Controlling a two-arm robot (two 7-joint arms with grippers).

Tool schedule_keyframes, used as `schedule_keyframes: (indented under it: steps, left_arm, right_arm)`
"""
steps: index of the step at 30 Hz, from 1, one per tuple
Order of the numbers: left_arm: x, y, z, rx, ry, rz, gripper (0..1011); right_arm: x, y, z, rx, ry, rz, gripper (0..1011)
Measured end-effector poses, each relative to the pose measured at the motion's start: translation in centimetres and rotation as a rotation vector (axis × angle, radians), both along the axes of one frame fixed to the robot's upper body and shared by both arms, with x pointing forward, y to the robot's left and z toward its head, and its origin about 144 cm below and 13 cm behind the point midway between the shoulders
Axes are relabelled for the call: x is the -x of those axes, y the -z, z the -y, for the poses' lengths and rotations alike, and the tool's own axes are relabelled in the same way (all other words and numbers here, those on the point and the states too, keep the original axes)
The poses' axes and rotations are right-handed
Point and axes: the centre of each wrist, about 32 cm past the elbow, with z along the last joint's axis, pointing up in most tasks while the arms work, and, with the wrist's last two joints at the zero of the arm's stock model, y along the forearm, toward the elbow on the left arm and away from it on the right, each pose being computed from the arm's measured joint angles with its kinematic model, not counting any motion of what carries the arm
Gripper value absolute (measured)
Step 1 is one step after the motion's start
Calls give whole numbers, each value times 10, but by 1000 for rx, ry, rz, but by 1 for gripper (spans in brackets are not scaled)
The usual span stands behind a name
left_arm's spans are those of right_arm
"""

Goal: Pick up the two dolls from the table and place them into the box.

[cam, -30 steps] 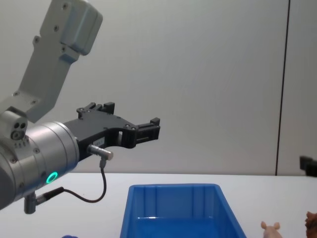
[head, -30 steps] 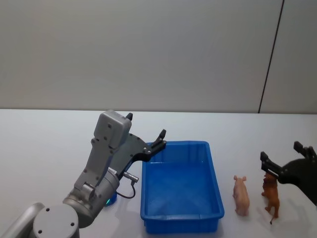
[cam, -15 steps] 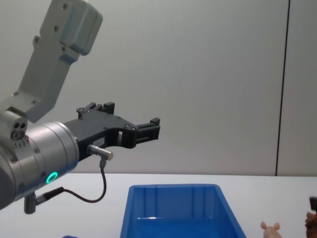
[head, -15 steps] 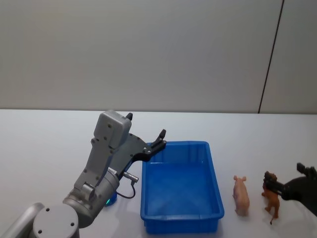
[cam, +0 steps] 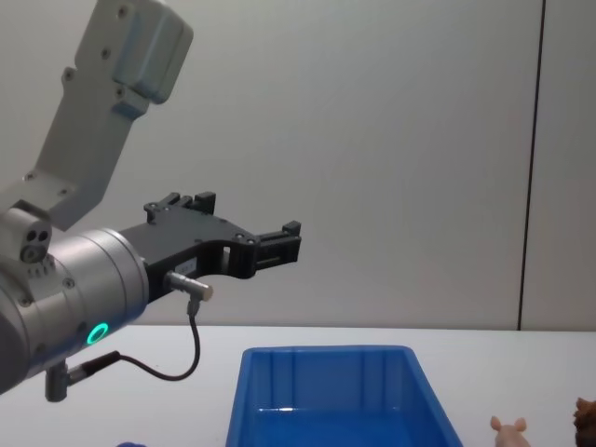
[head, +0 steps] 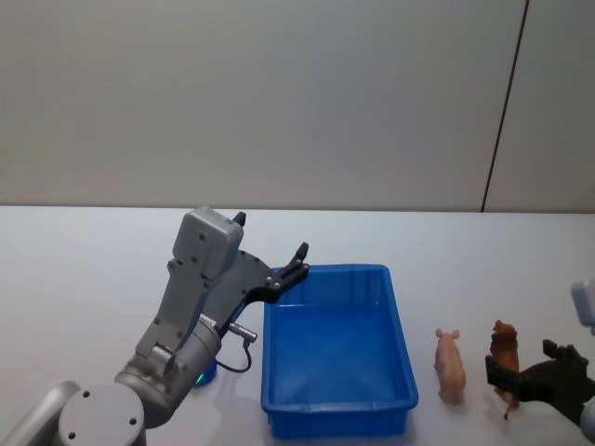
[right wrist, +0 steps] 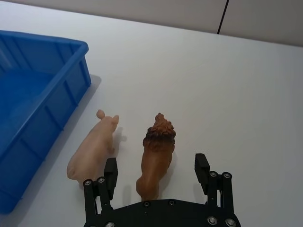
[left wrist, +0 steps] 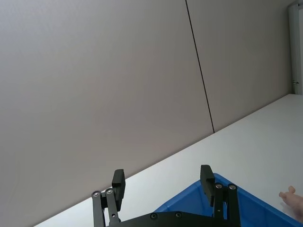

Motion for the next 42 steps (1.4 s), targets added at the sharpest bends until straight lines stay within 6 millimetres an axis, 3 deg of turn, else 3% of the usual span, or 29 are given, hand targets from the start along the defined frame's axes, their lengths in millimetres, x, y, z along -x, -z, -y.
schedule_keyframes:
  steps: [8,11,18,22,33,42]
  left_arm:
    - [0,0,0,0,0,0,1000]
    - [0,0,0,0,0,0,1000]
    - [0,0,0,0,0,0,1000]
    - [0,0,0,0,0,0,1000]
    - [0,0,0,0,0,0,1001]
    - [0,0,0,0,0,0,1001]
  right_arm:
    - [-4,8,-4,-5,7,-43,1001]
    - [-6,10,-6,-6,11,-55,951]
    - [-9,14,-9,-13,21,-77,781]
    - [-10,15,-11,-18,27,-83,622]
    - [-10,13,-14,-23,59,-68,299]
    - [-9,3,-18,-24,71,8,299]
